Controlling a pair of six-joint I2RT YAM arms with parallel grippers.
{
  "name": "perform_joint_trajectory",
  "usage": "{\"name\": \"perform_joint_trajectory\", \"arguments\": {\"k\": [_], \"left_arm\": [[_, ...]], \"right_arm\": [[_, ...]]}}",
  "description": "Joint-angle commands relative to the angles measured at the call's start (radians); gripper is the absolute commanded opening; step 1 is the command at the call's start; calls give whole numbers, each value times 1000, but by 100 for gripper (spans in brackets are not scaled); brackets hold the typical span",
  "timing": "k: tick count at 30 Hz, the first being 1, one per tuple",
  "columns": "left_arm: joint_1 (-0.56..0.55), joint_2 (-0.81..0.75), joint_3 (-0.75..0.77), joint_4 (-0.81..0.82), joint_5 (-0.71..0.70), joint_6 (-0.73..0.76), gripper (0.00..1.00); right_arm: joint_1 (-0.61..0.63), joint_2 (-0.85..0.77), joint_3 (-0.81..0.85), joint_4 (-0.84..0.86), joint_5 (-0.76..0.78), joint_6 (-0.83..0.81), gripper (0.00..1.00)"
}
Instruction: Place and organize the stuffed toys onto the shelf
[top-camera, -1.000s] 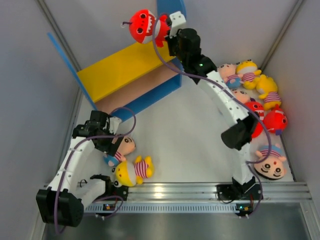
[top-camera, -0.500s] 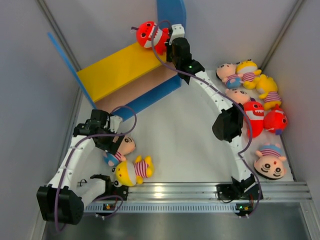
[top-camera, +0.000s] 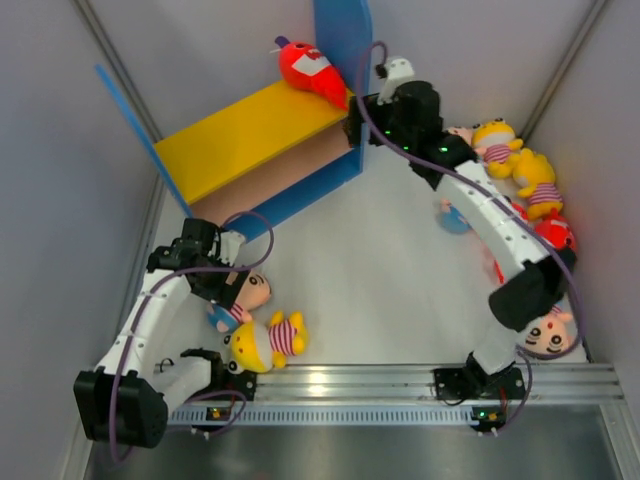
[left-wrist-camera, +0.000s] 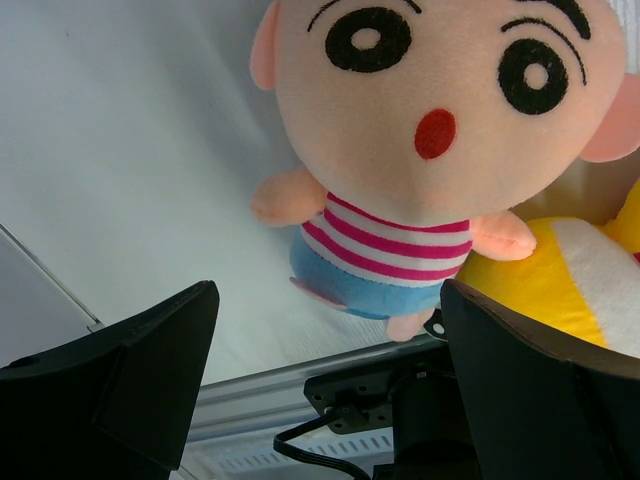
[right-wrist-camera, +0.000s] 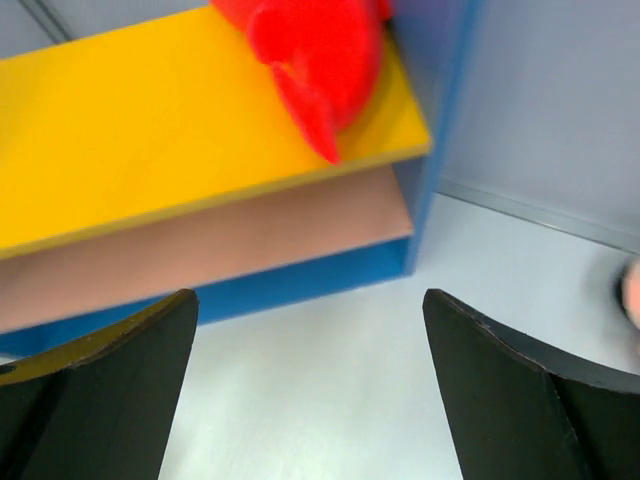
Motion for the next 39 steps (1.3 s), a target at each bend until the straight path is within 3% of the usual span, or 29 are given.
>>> {"name": "perform_joint_trajectory", "arguments": {"k": [1,5,6,9,10,15,20,26,29,30,31,32,33,34,36,38,39], "left_arm": [[3,0,9,31,7,8,99],[3,-4,10,31,9,6,99],[3,-2,12,31,11,8,99],[3,3,19,28,9,6,99],[3,6,22,30,8,3,99],[3,-4,36,28,14,2,99],[3,-5,45,28,12,-3,99],[3,-4,73,27,18,-6,99],[3,-19,76,28,7,-9,99],[3,-23,76,28,17,-8,99],[3,-23,76,28,18,-5,99],[3,-20,76,28,18,-5,99],[3,-16,78,28,17,-6,99],[3,-14,79,28,15,-8,99],[3,-13,91,25,14,-8,99],[3,-19,111,23,8,-6,99],[3,-22,122,17,7,-3,99]], "right_arm": [[-192,-301,-223,15,-54,49,95],[-508,-399,-475,-73,-4,172,95],[-650,-404,-571,-90,5,203,95],[-821,-403,-770,-31,-64,236,94],[-849,-403,-814,36,-154,238,94],[-932,-378,-964,153,-83,290,92],[-966,-314,-977,149,-40,248,91],[-966,-165,-937,176,-167,208,91],[-965,-113,-940,193,-195,208,87],[-965,-114,-963,213,-198,200,82],[-963,-119,-974,216,-199,197,63],[-960,-129,-993,221,-199,188,51],[-957,-168,-1003,222,-192,186,28],[-954,-194,-1007,213,-185,186,15],[-945,-305,-1007,193,-132,189,0],[-914,-445,-968,143,-80,180,0],[-897,-488,-940,115,28,174,0]]}}
